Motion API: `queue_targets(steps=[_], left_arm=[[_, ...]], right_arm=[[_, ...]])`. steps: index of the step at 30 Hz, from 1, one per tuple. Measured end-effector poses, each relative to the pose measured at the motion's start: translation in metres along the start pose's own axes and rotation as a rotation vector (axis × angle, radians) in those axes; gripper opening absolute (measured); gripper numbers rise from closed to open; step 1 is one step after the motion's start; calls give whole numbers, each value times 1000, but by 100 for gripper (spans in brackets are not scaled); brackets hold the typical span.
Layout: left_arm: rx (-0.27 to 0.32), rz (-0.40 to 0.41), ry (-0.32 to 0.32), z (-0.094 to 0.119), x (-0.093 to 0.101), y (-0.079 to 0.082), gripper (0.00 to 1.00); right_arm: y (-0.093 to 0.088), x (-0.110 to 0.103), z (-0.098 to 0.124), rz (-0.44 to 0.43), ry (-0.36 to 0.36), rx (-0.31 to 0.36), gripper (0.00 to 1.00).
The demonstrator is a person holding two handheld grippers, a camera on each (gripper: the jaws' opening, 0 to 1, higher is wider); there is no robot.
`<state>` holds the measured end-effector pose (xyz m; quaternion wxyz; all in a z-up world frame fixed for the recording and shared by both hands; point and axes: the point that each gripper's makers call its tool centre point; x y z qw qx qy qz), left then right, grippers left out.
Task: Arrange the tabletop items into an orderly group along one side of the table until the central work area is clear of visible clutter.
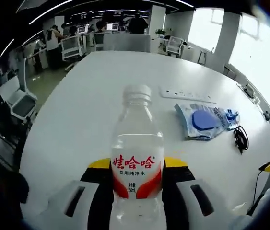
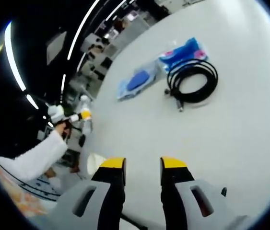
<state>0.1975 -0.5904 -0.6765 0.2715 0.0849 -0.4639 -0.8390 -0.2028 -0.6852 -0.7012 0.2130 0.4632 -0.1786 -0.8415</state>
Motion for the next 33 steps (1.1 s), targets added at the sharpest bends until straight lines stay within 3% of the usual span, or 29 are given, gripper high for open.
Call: queue_targets(steps=[9, 18, 29, 33], left_arm=[[169, 6, -34, 14, 21, 53, 37], [293, -39, -68, 37, 59, 87, 37], [397, -61, -142, 73, 114, 102, 38], [415, -55, -167, 82, 129, 101, 38]], right_arm=[[8, 7, 11, -7, -11, 52, 25], [24, 2, 17, -5, 12, 134, 26], [45, -49, 7, 134, 151, 155, 28], [74, -77, 2, 153, 222, 231, 32]])
Point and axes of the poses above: the point that each gripper's makers call its tool centre point, and the gripper's own axes: z roughly backward along the fingers, x roughly to its right, y roughly out of its top, and after that the axes turned 11 degrees about x, right-handed
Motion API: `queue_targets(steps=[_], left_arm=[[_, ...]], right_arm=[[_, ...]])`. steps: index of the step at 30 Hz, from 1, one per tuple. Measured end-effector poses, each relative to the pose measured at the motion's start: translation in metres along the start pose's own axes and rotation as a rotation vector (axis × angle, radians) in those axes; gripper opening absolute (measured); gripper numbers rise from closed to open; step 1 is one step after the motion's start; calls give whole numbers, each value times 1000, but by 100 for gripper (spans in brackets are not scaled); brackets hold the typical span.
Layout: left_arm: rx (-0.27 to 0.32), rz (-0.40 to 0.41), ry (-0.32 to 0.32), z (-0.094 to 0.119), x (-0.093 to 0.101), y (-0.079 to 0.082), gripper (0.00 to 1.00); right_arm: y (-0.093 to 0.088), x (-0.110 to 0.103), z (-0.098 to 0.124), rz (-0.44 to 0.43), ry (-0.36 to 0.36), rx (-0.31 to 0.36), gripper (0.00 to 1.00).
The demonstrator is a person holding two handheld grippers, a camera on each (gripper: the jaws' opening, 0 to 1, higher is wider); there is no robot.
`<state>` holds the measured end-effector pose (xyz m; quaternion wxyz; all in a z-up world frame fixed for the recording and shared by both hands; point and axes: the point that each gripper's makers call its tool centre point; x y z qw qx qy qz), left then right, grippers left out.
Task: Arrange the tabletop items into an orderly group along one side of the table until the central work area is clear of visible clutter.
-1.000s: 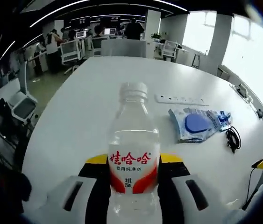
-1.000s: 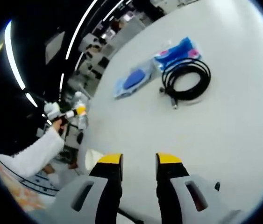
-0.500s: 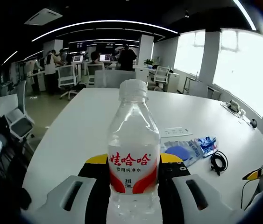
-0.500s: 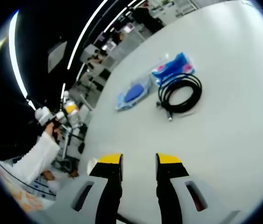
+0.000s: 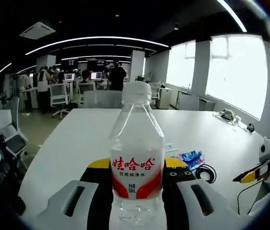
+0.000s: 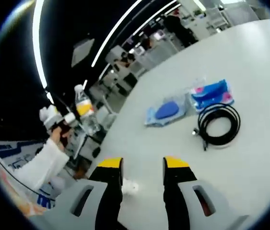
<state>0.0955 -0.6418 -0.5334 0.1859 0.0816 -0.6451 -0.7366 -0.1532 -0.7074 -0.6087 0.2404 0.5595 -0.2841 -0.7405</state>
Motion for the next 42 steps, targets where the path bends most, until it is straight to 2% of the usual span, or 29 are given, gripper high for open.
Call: queue_targets(steps=[3, 8, 14, 20, 25, 35, 39, 42], left_arm=[[2, -6, -17, 3, 14, -1, 38], [24, 5, -56, 6, 39, 2, 38], [33, -29, -108, 6, 71, 0, 38], [39, -21, -128, 12, 82, -2, 38], [48, -10, -133, 19, 88, -1, 38], [35, -67, -170, 31, 113, -7, 38], [30, -84, -191, 34, 123, -12, 39], [14, -93, -204, 36, 128, -18, 39]], right_arm=[[21, -18, -11, 12, 41, 30, 34], [64, -69, -37, 107, 168, 79, 37], [88, -113, -65, 221, 251, 86, 40], [88, -136, -79, 235, 292, 70, 40], [83, -145, -85, 243, 309, 52, 41], [79, -162, -97, 286, 339, 30, 41], [72, -160, -97, 309, 330, 17, 34], [70, -162, -94, 292, 347, 16, 22]])
Point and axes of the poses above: the point that each gripper's makers call its tool centre point, and the gripper's own axes: z roughly backward along the fingers, x roughly to its right, y roughly out of its top, and after that the axes turned 11 degrees about x, right-handed
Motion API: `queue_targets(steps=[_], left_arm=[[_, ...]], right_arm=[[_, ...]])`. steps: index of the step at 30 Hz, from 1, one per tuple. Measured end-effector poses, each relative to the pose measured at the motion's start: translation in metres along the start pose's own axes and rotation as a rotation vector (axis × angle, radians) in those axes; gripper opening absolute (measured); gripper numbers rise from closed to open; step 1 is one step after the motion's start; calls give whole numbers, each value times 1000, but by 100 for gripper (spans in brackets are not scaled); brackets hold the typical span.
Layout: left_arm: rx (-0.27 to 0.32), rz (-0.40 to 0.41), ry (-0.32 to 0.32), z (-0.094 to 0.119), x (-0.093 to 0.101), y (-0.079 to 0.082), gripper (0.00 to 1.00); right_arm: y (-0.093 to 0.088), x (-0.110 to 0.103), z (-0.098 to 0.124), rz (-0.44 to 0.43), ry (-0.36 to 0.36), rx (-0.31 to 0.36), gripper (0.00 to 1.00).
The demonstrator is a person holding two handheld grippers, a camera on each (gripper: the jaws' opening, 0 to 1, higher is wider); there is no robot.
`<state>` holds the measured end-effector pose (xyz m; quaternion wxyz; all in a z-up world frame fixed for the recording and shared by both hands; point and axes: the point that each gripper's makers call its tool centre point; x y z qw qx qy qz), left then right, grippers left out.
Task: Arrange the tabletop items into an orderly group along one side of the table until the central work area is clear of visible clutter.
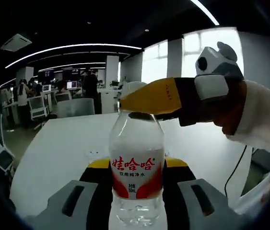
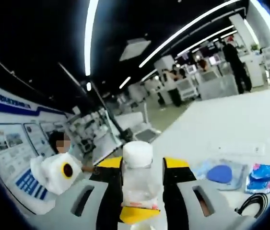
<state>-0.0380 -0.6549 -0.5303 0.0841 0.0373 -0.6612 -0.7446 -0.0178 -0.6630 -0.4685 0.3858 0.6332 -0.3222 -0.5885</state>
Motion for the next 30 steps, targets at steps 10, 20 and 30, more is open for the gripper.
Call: queue_targets(steps=[10, 20, 30], left_arm=[[-26, 2, -18, 11, 9, -14, 41], [62, -8, 7, 44, -13, 0, 77], [-6, -20, 260, 135, -76, -45, 100]], right_arm=[[-15, -7, 12, -15, 1, -22, 20], [-30, -19, 11, 145, 48, -69, 20], [-29, -20, 8, 118, 88, -81, 20]])
Point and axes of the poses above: the point that each gripper's makers call its tool centre point, and the gripper's own axes: z roughly backward along the fingers, x roughly to its right, y roughly out of its top, and after that the axes turned 11 degrees about x, right-handed
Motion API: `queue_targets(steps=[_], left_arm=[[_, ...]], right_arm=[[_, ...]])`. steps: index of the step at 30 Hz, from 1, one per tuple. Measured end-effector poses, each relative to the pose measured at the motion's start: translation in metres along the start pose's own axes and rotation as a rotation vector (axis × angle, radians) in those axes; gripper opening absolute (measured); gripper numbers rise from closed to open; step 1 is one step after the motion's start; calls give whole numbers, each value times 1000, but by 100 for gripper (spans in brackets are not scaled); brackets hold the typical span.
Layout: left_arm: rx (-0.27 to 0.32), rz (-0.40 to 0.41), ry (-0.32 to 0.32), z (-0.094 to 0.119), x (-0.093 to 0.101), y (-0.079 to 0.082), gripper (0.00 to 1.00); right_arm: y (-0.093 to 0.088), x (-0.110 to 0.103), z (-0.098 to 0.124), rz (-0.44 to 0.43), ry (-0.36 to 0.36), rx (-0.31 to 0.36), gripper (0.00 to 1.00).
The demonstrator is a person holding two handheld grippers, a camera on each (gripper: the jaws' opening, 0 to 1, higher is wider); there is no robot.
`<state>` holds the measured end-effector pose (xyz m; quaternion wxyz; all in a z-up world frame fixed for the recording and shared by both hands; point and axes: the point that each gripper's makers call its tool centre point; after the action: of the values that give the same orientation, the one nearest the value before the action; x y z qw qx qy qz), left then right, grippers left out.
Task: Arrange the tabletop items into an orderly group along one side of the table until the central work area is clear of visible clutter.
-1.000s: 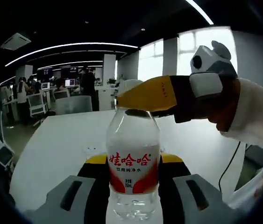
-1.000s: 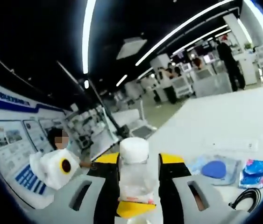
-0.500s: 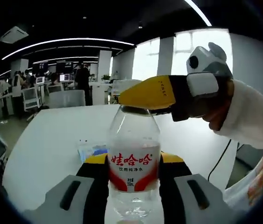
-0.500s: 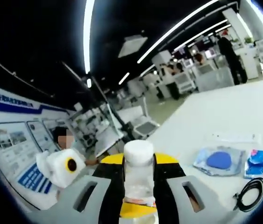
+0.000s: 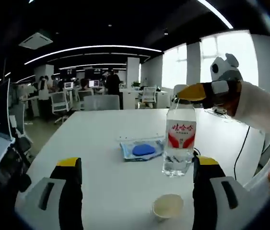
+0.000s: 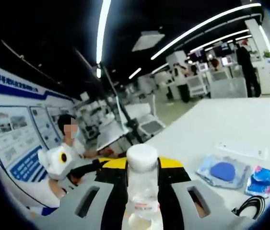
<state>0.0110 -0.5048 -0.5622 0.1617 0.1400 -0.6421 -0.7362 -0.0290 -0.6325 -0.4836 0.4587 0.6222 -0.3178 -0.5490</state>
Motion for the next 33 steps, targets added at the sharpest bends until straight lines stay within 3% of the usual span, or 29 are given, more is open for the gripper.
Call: queue_targets(steps=[2, 5, 6, 9, 10, 12, 15, 19, 21, 23, 25, 28, 30, 31, 33], left_arm=[[2, -7, 39, 23, -14, -16, 100], [-77, 22, 35, 52, -20, -52, 100], [-78, 60, 61, 59, -23, -58, 100], [16, 70, 146, 74, -39, -60, 100], [20, 45, 171, 79, -44, -63, 100], [-12, -57, 212, 88, -53, -77, 100], [-152, -133, 140, 85, -43, -108, 100], [-105, -249, 8, 72, -13, -105, 97], [-112, -234, 20, 73, -20, -110, 94], [-100, -132, 66, 76, -30, -112, 99], [-97, -96, 122, 80, -41, -110, 98], [-93, -115, 114, 81, -41, -110, 99], [-125, -128, 87, 80, -34, -117, 96], [-169, -132, 70, 82, -32, -126, 93], [-186, -141, 63, 82, -31, -130, 91]], right_arm=[[-2, -1, -2, 14, 5, 0, 20], [-4, -1, -5, 30, 3, -1, 21], [-5, -1, -6, 37, 2, -4, 21], [-7, 1, -7, 43, 0, -13, 21], [-7, 1, -8, 42, 0, -15, 21], [-8, -1, -8, 39, 0, -24, 21], [-8, -6, -8, 57, 10, -31, 21], [-6, -4, -8, 60, 9, -36, 21], [-4, -5, -9, 39, 7, -27, 21], [-4, -4, -12, 29, 6, -21, 22], [-8, -4, -14, 44, 11, -37, 22], [-10, 0, -19, 52, 4, -46, 22], [-7, 0, -22, 35, 3, -37, 22], [-4, 0, -25, 31, 6, -31, 22], [5, -2, -31, 35, 24, -22, 22]])
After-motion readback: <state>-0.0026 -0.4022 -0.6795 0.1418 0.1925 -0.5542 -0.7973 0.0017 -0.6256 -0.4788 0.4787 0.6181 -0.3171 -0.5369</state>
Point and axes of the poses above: the point that each gripper's makers call its tool centre point, and the gripper's own axes: z roughly backward along the fingers, x roughly to its right, y roughly out of its top, and after that the axes turned 11 degrees about x, right-handed
